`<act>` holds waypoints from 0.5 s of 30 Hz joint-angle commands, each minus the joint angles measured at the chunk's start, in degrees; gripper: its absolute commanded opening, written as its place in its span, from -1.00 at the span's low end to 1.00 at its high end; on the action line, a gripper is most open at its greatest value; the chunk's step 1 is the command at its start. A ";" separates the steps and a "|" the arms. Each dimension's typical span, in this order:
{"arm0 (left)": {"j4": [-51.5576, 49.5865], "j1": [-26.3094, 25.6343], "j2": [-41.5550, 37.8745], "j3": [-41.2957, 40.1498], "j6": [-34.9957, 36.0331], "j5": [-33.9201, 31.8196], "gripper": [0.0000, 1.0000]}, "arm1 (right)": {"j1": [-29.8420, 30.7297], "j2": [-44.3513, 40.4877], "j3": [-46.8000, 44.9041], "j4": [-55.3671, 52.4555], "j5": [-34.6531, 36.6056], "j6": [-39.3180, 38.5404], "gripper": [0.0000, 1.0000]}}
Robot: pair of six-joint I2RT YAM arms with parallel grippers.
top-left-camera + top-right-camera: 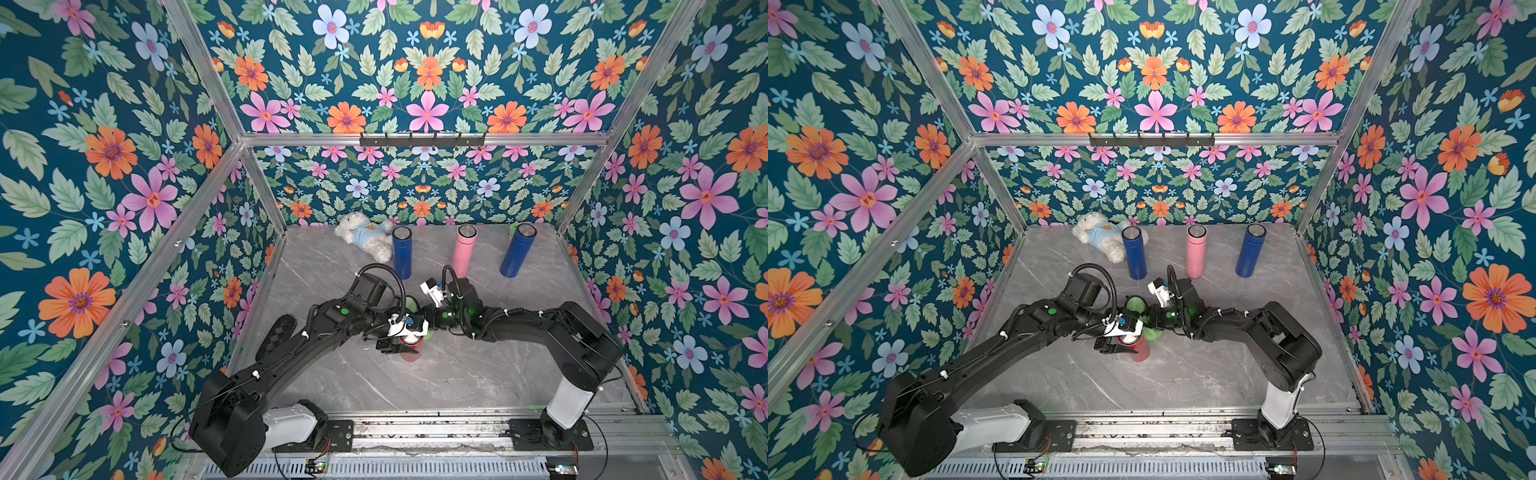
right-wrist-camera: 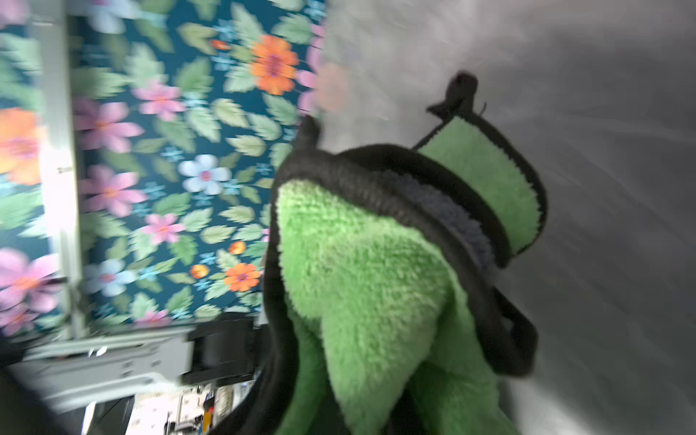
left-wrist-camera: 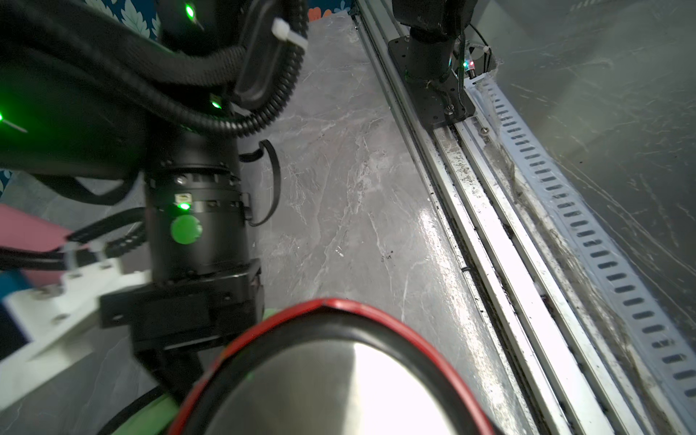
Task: Wipe the surface of the thermos
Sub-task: Wipe the dirt from the surface of the thermos.
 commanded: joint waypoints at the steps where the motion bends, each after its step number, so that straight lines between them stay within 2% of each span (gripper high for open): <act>1: 3.93 -0.12 0.07 0.14 1.58 0.72 -1.00 | 0.03 -1.60 3.07 -3.24 -6.48 -0.68 -1.00; 7: 3.93 -0.22 0.74 0.28 1.46 0.36 -1.00 | 0.07 1.28 5.89 -4.96 -8.97 -0.76 -1.00; 12: 4.01 -0.25 0.74 -0.06 1.24 -0.02 -1.00 | 0.08 8.08 3.02 -0.08 -8.72 0.88 -1.00; 15: 3.98 -0.23 1.01 0.12 0.48 -0.06 -1.00 | -0.05 12.74 1.66 0.87 -6.22 0.65 -1.00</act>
